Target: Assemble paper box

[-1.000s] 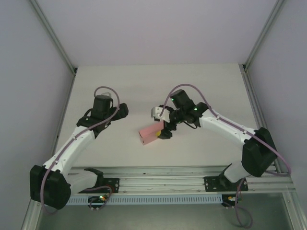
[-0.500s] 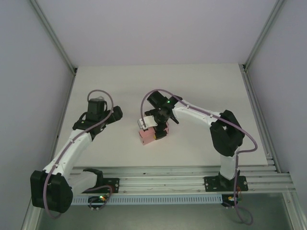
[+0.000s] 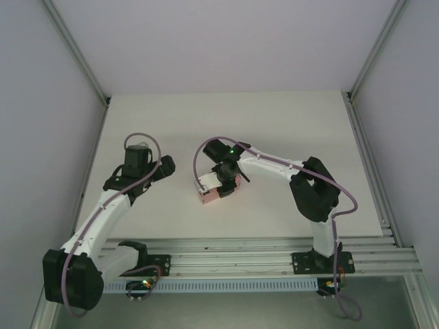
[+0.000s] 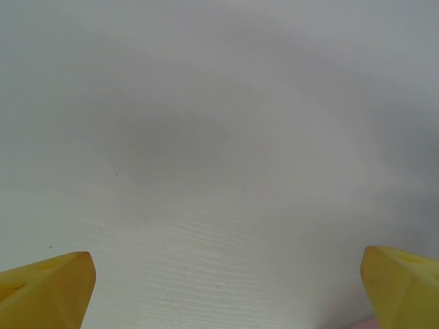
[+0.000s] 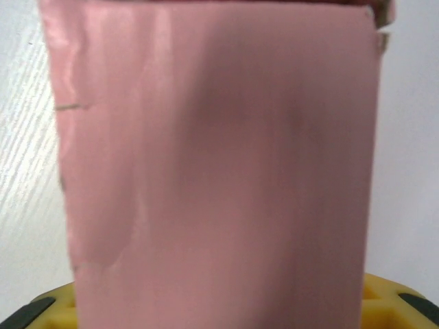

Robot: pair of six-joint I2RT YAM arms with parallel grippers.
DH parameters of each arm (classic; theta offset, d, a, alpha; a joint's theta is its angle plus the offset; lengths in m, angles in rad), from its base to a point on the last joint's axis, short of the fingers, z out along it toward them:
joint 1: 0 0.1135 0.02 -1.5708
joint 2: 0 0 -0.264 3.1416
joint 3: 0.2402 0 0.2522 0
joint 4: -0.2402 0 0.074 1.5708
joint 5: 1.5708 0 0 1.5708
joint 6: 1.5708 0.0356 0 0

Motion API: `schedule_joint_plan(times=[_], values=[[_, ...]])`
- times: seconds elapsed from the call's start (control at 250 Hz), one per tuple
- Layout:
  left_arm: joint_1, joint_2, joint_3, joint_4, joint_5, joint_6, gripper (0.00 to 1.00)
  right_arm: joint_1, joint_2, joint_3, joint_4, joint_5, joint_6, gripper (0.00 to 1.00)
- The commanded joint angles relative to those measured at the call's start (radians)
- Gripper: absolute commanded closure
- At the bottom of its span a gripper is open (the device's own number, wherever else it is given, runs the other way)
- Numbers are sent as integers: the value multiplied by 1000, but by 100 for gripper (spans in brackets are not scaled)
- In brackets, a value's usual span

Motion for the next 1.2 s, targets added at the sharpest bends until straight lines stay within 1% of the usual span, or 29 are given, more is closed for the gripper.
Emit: schedule_joint_plan(times=[0.0,0.096,0.184,0.268,0.351,0.523,0.599,0.671,0.771,0.859,0.891,0.935,0.975,1.026,1.078,1.11,1.194], values=[[10,-30,-12,-2,18,-22,0,4,-65,-53,89,131,43,56],[10,-48,-20,-7,13,-24,0,1,-112,-104,220,265,93,55],[10,-68,-28,-7,9,-25,0,-7,-142,-167,378,421,117,56],[10,-81,-33,-10,1,-25,0,-25,-150,-221,517,528,128,59],[10,-88,-34,-13,-2,-24,0,-53,-143,-269,649,573,152,58],[12,-88,-32,-20,-2,-23,0,-97,-85,-324,811,598,159,57],[12,-87,-34,-20,-4,-24,0,-106,-65,-354,880,587,147,57],[11,-86,-38,-18,-4,-25,0,-117,-60,-393,943,542,145,50],[12,-86,-35,-22,-1,-21,0,-131,-60,-423,957,486,143,50],[12,-86,-35,-29,-3,-18,0,-134,-57,-441,963,488,117,49],[12,-86,-35,-29,-4,-16,0,-133,-60,-438,958,491,122,47],[11,-86,-36,-30,-3,-15,0,-132,-68,-438,922,481,128,43],[11,-85,-37,-27,-1,-14,0,-133,-84,-437,874,451,127,36],[12,-83,-41,-22,4,-13,0,-135,-108,-446,810,390,126,22],[11,-80,-45,-15,8,-12,0,-136,-132,-460,776,343,130,12],[12,-79,-46,-14,11,-10,0,-133,-149,-466,747,314,137,0],[11,-75,-48,-15,8,-9,0,-129,-197,-461,648,243,163,0]])
